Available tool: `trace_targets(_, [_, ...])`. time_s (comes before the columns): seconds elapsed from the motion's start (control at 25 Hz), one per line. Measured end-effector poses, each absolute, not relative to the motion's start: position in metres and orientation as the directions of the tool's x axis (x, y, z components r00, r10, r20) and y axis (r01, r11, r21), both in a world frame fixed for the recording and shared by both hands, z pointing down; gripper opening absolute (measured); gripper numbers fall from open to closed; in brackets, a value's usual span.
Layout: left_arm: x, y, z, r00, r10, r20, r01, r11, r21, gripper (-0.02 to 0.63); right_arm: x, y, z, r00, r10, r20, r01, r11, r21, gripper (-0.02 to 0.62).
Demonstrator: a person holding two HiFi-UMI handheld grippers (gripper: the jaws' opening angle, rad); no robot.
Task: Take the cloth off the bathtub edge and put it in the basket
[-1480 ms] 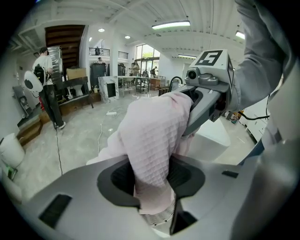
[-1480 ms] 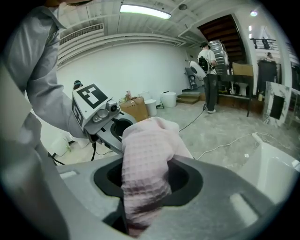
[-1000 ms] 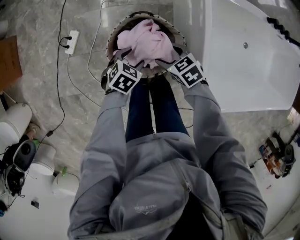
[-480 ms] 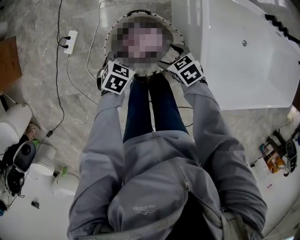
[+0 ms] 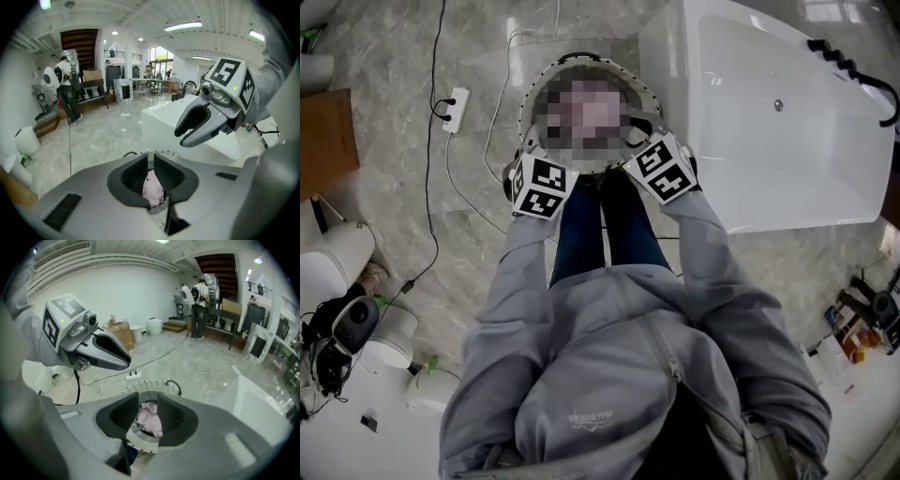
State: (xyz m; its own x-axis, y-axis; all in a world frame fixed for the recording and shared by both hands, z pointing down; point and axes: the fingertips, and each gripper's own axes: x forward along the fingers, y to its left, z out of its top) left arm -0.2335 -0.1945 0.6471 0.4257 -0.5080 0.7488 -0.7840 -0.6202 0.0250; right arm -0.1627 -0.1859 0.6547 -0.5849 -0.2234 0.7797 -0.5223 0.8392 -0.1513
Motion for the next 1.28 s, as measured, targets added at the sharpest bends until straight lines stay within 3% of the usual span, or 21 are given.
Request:
trace_targets(0.24, [-0.231, -0.197, 0.556, 0.418, -0.638, 0.647, -0.804, -0.592, -0.065, 0.006, -0.157, -0.2, 0.565, -0.614, -0.392, 0.685, -0.613, 0.784, -0.102, 0.005])
trace_targets(0.64, [-0.224, -0.198, 0.402, 0.382, -0.844, 0.376, -0.866, -0.469, -0.173, 0.005, -0.14, -0.218, 0.406, -0.638, -0.653, 0.407, -0.712, 0.703, 0.012, 0.005])
trace_targets(0.92, [-0.214, -0.197, 0.307, 0.364, -0.921, 0.136, -0.912, -0.382, -0.146, 0.005, -0.101, -0.22, 0.309, -0.55, -0.813, 0.19, -0.832, 0.553, -0.043, 0.005])
trace_targets(1.28, [-0.207, -0.179, 0.256, 0.357, -0.934, 0.019, -0.929, -0.357, -0.098, 0.005, -0.089, -0.193, 0.262, -0.51, -0.857, 0.075, -0.859, 0.512, -0.002, 0.005])
